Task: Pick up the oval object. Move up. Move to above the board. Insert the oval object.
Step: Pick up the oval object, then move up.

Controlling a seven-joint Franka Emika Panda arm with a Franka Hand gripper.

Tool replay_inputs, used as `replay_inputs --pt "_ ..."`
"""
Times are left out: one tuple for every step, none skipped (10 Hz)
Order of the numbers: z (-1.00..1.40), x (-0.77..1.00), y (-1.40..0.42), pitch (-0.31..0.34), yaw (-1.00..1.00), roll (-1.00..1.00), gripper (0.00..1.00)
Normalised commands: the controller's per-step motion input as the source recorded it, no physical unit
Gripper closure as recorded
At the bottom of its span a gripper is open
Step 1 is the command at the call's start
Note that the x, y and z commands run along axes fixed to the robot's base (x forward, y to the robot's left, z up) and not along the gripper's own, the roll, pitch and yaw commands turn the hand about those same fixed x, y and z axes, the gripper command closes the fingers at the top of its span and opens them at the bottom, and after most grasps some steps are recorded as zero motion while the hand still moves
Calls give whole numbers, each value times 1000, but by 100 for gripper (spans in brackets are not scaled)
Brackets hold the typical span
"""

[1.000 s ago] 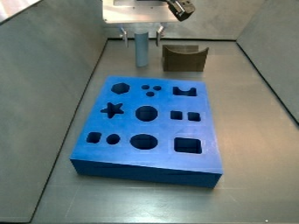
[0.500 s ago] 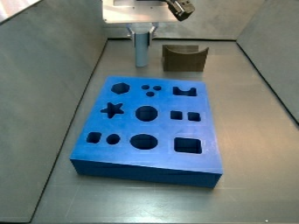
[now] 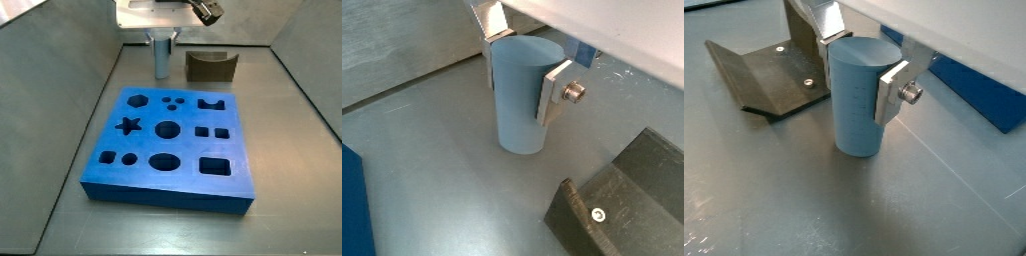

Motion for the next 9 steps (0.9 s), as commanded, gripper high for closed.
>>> replay_inputs --pt "0 0 0 0 0 0 100" --pt "0 0 0 0 0 0 100" --pt "0 0 0 0 0 0 100" --pt "0 0 0 0 0 0 100" --pt "0 0 0 0 0 0 100" --pt "0 0 0 0 0 0 100" --pt "833 0 0 0 0 0 100" --pt "850 2 -21 -21 10 1 100" --pt "725 -32 -25 -14 12 -1 100"
